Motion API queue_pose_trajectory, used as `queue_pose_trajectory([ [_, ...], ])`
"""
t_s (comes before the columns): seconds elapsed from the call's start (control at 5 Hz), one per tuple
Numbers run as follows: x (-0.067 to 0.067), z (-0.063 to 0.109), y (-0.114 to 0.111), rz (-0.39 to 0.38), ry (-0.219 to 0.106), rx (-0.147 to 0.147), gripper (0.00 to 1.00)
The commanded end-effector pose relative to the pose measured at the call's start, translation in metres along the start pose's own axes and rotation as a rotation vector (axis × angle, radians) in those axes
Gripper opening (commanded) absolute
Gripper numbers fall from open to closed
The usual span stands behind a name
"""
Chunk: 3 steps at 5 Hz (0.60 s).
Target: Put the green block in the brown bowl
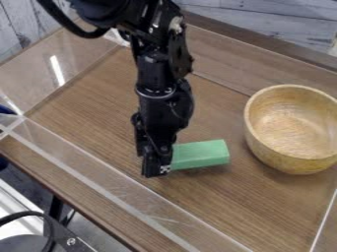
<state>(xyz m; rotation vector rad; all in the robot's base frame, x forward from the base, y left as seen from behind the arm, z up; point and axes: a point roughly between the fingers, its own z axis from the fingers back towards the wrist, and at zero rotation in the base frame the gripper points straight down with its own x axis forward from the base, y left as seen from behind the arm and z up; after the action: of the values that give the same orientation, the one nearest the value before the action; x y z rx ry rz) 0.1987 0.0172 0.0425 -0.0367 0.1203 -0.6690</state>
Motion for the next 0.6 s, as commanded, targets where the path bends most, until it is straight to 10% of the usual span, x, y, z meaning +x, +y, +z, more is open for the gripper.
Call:
queue_pose_trajectory([
  [0.0,0.0087,0.0187,0.0082,0.002,-0.054,0.057,0.0],
  [0.4,0.0092,0.0227,0.009,0.015,-0.062,0.067,0.0],
])
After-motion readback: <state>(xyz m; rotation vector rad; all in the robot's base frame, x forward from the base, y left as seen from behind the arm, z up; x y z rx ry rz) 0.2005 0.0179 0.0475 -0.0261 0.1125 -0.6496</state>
